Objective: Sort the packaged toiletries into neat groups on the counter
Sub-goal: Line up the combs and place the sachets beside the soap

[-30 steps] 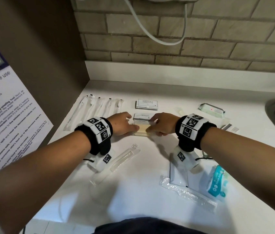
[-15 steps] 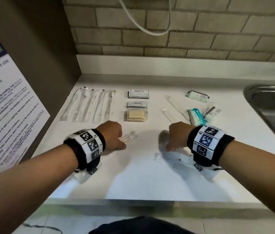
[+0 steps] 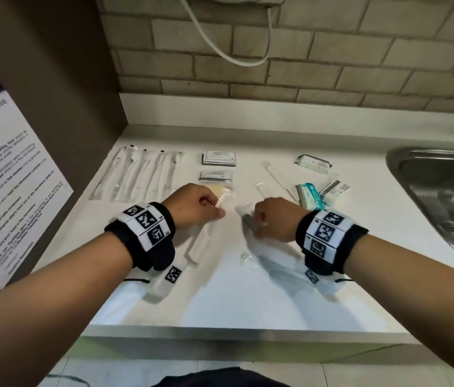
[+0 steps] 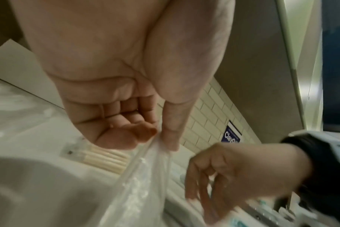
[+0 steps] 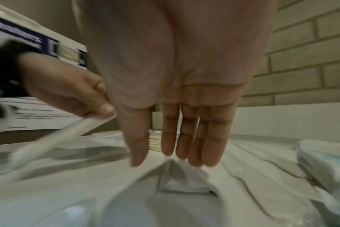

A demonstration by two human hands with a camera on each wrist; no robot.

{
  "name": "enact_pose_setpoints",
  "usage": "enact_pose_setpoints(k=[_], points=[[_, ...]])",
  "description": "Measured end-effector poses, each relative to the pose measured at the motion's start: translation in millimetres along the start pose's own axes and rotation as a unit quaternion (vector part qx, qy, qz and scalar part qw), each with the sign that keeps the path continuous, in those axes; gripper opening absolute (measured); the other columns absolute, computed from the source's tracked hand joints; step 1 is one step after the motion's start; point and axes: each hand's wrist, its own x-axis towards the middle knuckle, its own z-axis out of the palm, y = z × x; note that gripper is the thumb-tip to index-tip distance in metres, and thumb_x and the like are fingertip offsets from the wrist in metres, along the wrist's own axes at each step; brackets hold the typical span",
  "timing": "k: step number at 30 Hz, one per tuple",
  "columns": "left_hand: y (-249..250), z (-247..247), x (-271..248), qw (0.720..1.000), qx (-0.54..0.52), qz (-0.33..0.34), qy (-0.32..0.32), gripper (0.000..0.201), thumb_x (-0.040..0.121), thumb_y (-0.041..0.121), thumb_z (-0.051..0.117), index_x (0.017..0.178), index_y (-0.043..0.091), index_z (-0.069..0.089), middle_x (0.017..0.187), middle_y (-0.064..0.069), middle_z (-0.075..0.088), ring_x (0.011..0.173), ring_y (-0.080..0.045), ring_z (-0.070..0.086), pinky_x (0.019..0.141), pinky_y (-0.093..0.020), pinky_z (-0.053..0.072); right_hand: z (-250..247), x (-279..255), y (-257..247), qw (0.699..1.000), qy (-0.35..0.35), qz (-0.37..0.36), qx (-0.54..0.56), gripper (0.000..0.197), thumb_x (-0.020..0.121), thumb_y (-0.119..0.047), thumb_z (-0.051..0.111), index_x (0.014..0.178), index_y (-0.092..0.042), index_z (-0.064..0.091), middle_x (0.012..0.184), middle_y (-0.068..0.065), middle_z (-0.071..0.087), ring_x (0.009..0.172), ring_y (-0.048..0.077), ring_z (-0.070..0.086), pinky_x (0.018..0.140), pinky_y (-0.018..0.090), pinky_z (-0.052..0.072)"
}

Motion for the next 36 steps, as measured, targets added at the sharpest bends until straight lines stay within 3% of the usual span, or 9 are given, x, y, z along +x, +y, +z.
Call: enact_pose_setpoints(k=[4, 7, 13, 17, 20, 25, 29, 33, 36], points=[[22.0, 4.1, 7.0, 0.997, -0.071, 0.021, 0.028, 0.018, 0.086, 0.026, 0.070, 0.087, 0.009, 0.066, 0.074, -0.002, 0.059, 0.063, -0.013, 0.055, 0.063, -0.025, 0.050, 15.4, -36.8, 4.4, 0.993, -0.109, -0.019, -0.041, 0.023, 0.073, -0.038, 0.071, 0.078, -0.029, 0.050, 0.084, -0.010, 0.055, 0.079, 0.013, 0.056, 0.065, 0.025, 0.042], [35.3, 12.1, 13.2, 0.995, -0.081, 0.037, 0.046, 0.021, 0.089, 0.027, 0.066, 0.094, 0.006, 0.067, 0.087, -0.009, 0.065, 0.073, -0.016, 0.058, 0.065, -0.028, 0.050, 25.0, -38.1, 7.4, 0.994, -0.083, -0.052, -0.056, 0.024, 0.079, -0.026, 0.070, 0.093, -0.021, 0.051, 0.093, -0.003, 0.049, 0.085, 0.017, 0.049, 0.067, 0.025, 0.038], [47.3, 24.8, 27.0, 0.995, -0.066, 0.034, 0.065, 0.024, 0.092, 0.031, 0.060, 0.095, 0.007, 0.062, 0.092, -0.010, 0.072, 0.085, -0.029, 0.067, 0.087, -0.046, 0.052, 30.4, -27.1, 20.3, 0.996, -0.064, -0.041, 0.041, 0.021, 0.076, -0.019, 0.073, 0.093, -0.012, 0.061, 0.093, 0.002, 0.061, 0.085, 0.018, 0.055, 0.069, 0.024, 0.040], [52.4, 26.7, 37.4, 0.991, -0.081, 0.029, 0.098, 0.031, 0.094, 0.029, 0.058, 0.105, 0.000, 0.056, 0.094, -0.017, 0.070, 0.079, -0.027, 0.065, 0.084, -0.047, 0.052, 0.5, -30.4, 42.0, 0.995, -0.021, -0.022, 0.098, 0.014, 0.083, -0.028, 0.070, 0.093, -0.020, 0.067, 0.082, -0.006, 0.059, 0.077, 0.012, 0.054, 0.060, 0.020, 0.038], [57.7, 31.8, 43.5, 0.990, -0.086, 0.029, 0.107, 0.031, 0.094, 0.028, 0.057, 0.102, -0.002, 0.055, 0.081, -0.016, 0.064, 0.066, -0.021, 0.056, 0.078, -0.045, 0.051, -35.7, -33.4, 65.9, 0.985, 0.043, -0.006, 0.169, 0.016, 0.083, -0.027, 0.070, 0.071, -0.026, 0.060, 0.070, -0.012, 0.057, 0.064, 0.005, 0.050, 0.058, 0.020, 0.037], [68.3, 50.7, 57.8, 0.991, -0.104, 0.002, 0.086, 0.033, 0.093, 0.026, 0.061, 0.101, -0.006, 0.056, 0.068, -0.003, 0.059, 0.057, -0.016, 0.053, 0.064, -0.031, 0.045, -78.6, -19.0, 101.5, 0.939, 0.135, 0.045, 0.314, 0.032, 0.081, -0.025, 0.074, 0.056, -0.019, 0.056, 0.058, 0.001, 0.051, 0.057, 0.017, 0.046, 0.058, 0.027, 0.039], [77.1, 61.6, 75.0, 0.989, -0.114, -0.040, 0.081, 0.020, 0.090, 0.025, 0.064, 0.084, 0.008, 0.056, 0.063, -0.003, 0.061, 0.047, -0.012, 0.055, 0.045, -0.020, 0.043, -94.3, -2.3, 110.3, 0.934, 0.131, 0.056, 0.326, 0.030, 0.086, -0.019, 0.070, 0.060, -0.014, 0.054, 0.058, 0.001, 0.050, 0.054, 0.013, 0.048, 0.052, 0.021, 0.043], [85.1, 71.2, 88.6, 0.988, -0.085, -0.110, 0.062, 0.027, 0.087, 0.019, 0.066, 0.064, 0.006, 0.059, 0.049, -0.002, 0.064, 0.038, -0.011, 0.057, 0.044, -0.022, 0.048, -96.5, 24.1, 107.3, 0.944, 0.087, 0.090, 0.307, 0.021, 0.086, -0.019, 0.069, 0.073, -0.006, 0.057, 0.067, 0.009, 0.054, 0.062, 0.021, 0.052, 0.056, 0.024, 0.047], [88.7, 81.5, 97.8, 0.982, -0.075, -0.170, 0.024, 0.019, 0.082, 0.011, 0.067, 0.068, -0.002, 0.064, 0.050, -0.010, 0.062, 0.040, -0.020, 0.057, 0.047, -0.031, 0.056, -82.8, 50.3, 101.3, 0.975, 0.022, 0.096, 0.201, 0.020, 0.090, -0.018, 0.061, 0.104, -0.004, 0.065, 0.080, 0.008, 0.065, 0.072, 0.023, 0.063, 0.065, 0.023, 0.048]])
